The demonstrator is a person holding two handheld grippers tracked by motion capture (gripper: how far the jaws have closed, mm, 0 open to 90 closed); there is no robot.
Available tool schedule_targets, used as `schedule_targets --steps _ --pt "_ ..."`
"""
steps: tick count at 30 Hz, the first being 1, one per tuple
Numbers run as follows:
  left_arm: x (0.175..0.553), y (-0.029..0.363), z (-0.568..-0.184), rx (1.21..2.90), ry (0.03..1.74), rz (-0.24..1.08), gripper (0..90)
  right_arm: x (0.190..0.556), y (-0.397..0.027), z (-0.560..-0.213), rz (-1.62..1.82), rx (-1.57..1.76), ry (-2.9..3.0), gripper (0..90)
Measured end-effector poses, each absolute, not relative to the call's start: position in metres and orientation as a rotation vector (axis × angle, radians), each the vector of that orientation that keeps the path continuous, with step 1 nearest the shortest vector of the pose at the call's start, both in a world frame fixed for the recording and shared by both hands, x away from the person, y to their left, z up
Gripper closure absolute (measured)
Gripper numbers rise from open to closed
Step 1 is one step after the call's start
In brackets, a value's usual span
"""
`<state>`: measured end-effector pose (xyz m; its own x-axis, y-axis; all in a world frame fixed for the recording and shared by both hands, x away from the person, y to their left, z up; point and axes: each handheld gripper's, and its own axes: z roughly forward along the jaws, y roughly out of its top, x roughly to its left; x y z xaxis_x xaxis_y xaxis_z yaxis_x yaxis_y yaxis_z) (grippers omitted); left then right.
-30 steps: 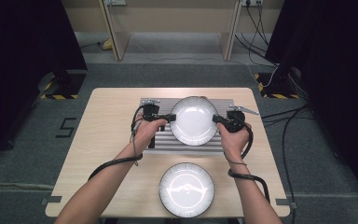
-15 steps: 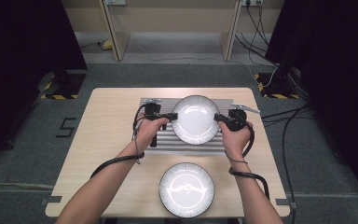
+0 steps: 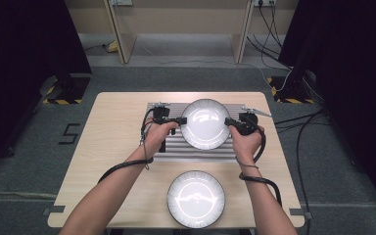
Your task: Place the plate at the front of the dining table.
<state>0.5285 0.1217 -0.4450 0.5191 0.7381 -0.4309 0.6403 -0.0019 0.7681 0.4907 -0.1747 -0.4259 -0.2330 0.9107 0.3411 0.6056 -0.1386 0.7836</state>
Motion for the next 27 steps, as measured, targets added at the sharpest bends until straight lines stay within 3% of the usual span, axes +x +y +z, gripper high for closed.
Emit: schedule_targets --steps 27 --pt "0.542 0.124 -0.444 1.684 1.212 0.096 83.2 0.509 -0.174 -0.429 1.300 1.729 1.832 82.4"
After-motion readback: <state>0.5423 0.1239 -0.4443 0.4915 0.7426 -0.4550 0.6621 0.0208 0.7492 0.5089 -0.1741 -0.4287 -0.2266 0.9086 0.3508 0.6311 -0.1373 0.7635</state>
